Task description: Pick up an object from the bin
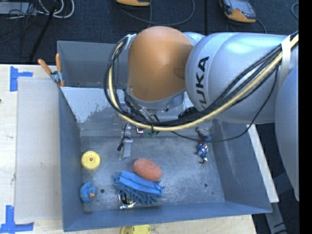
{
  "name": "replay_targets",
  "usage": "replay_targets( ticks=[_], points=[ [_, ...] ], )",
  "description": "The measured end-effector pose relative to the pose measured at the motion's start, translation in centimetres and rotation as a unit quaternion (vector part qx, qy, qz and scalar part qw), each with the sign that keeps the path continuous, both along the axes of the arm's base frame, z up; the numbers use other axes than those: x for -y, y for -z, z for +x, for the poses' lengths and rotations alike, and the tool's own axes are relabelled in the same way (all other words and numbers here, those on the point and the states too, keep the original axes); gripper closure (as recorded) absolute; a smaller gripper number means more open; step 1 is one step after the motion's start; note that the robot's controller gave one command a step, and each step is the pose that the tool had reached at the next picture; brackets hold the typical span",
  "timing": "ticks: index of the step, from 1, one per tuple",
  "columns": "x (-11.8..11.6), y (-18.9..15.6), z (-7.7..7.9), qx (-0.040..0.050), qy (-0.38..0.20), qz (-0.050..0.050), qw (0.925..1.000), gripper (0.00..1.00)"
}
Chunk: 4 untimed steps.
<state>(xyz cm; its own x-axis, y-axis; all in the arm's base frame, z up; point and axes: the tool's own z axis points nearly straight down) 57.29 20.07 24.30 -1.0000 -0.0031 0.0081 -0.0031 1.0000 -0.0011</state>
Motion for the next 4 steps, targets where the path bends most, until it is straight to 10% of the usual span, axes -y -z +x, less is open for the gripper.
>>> replay_targets(
  ticks=[2, 4],
  points=[
    [4.0, 4.4, 0.8, 0.0069, -0.030, 0.002, 0.9995, 0.00],
    [6.6, 9.3, -3.6, 0.0026, -0.032, 0.001, 0.9995, 0.00]
  ],
)
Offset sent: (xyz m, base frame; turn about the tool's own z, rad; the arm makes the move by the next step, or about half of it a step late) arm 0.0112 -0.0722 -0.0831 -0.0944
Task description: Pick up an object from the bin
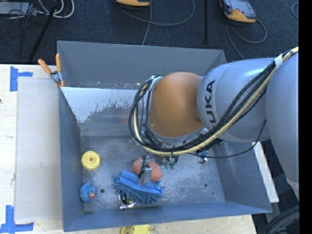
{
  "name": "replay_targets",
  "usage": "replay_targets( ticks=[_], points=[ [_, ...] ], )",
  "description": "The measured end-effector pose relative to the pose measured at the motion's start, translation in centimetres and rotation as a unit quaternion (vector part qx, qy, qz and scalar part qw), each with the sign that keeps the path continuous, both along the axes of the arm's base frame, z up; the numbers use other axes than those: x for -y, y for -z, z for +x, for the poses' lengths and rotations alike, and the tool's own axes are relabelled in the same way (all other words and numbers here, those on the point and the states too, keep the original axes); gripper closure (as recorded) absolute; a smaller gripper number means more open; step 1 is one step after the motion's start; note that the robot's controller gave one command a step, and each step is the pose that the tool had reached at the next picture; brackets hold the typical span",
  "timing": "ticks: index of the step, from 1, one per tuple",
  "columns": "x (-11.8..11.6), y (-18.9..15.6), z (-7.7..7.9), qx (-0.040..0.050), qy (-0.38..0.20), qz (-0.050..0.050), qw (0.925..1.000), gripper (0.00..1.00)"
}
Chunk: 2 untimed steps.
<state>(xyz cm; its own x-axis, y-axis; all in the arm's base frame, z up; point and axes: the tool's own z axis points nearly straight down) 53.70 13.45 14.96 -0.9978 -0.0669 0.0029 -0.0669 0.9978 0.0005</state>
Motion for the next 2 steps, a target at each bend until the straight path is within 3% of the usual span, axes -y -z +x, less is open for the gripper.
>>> replay_targets(
  ticks=[1, 2],
  points=[
    [1.7, 2.5, 0.1, 0.0006, 0.056, -0.001, 0.9984, 0.00],
    [4.2, 7.9, 2.7, 0.0010, -0.083, 0.000, 0.9965, 1.00]
  ],
)
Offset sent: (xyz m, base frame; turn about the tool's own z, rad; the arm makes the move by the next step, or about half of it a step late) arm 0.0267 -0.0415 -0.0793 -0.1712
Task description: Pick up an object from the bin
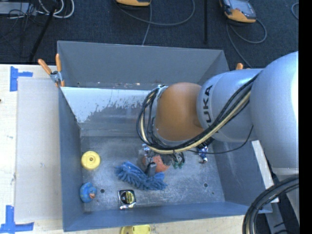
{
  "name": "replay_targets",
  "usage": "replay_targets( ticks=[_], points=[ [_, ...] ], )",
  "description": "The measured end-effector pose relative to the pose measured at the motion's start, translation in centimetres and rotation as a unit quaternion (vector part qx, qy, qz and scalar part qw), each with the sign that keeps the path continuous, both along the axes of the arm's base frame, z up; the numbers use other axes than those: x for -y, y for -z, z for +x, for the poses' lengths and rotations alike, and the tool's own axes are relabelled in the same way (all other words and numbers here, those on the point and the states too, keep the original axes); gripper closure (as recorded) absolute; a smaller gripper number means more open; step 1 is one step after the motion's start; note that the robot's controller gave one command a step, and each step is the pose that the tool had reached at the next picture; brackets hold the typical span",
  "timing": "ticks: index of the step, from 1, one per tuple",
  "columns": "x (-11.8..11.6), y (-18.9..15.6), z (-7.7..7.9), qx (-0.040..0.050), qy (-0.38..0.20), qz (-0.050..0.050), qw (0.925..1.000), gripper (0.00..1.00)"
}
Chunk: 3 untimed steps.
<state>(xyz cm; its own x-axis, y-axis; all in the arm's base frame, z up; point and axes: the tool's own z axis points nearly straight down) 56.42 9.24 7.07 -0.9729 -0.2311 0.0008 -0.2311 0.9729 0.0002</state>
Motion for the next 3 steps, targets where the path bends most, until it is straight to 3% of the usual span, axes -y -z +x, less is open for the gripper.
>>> replay_targets(
  ticks=[1, 2, 3],
  points=[
    [0.0, 0.0, 0.0, 0.0005, 0.001, 0.000, 1.0000, 0.00],
    [0.0, 0.1, 0.0, 0.0004, 0.001, 0.000, 1.0000, 0.00],
    [1.5, -0.4, 0.7, 0.0001, 0.018, 0.001, 0.9998, 0.00]
  ],
)
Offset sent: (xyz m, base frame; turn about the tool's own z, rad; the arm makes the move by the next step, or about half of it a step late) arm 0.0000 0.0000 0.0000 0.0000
